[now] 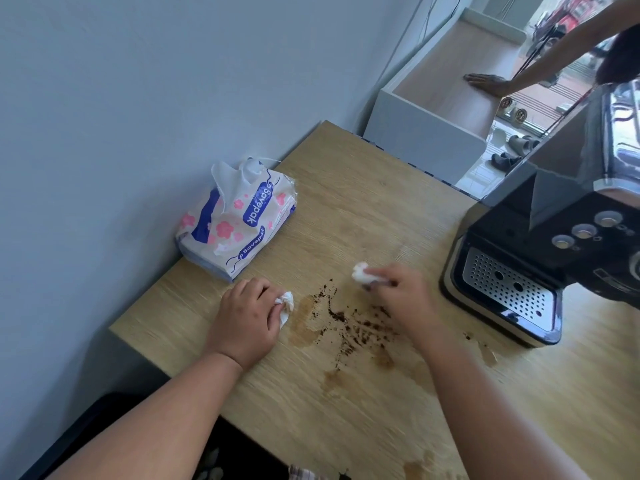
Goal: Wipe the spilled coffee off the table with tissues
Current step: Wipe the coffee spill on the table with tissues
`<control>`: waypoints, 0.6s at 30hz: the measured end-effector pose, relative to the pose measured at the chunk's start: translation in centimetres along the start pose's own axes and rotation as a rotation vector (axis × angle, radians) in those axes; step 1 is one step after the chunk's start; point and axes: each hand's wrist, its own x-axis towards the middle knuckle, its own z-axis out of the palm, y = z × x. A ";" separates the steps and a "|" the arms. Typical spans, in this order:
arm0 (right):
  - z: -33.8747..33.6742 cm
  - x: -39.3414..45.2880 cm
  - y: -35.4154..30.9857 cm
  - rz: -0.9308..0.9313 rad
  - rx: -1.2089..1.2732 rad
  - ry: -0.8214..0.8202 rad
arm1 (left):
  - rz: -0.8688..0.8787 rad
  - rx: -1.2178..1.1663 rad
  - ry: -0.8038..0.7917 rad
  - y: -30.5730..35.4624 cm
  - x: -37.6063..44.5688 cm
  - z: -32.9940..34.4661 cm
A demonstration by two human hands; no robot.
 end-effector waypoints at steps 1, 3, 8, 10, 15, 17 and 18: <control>-1.0 1.4 0.1 0.022 0.019 0.079 | 0.000 0.000 0.003 0.0 0.0 0.0; -2.7 4.0 0.4 0.038 -0.002 0.210 | 0.000 0.002 0.010 0.0 0.0 0.0; -3.1 6.4 2.2 0.086 -0.271 0.288 | 0.007 0.001 0.013 0.0 0.0 0.1; -2.0 5.1 2.6 0.058 -0.268 0.303 | 0.007 0.000 0.008 0.0 0.0 0.2; 2.2 -1.7 1.6 -0.073 -0.299 0.246 | 0.008 0.005 -0.008 -0.2 0.1 0.3; 4.2 -4.3 1.1 -0.172 -0.295 0.145 | 0.009 0.000 -0.009 -0.2 0.1 0.3; 4.9 -5.2 1.0 -0.236 -0.296 0.085 | 0.010 0.000 -0.009 -0.2 0.1 0.4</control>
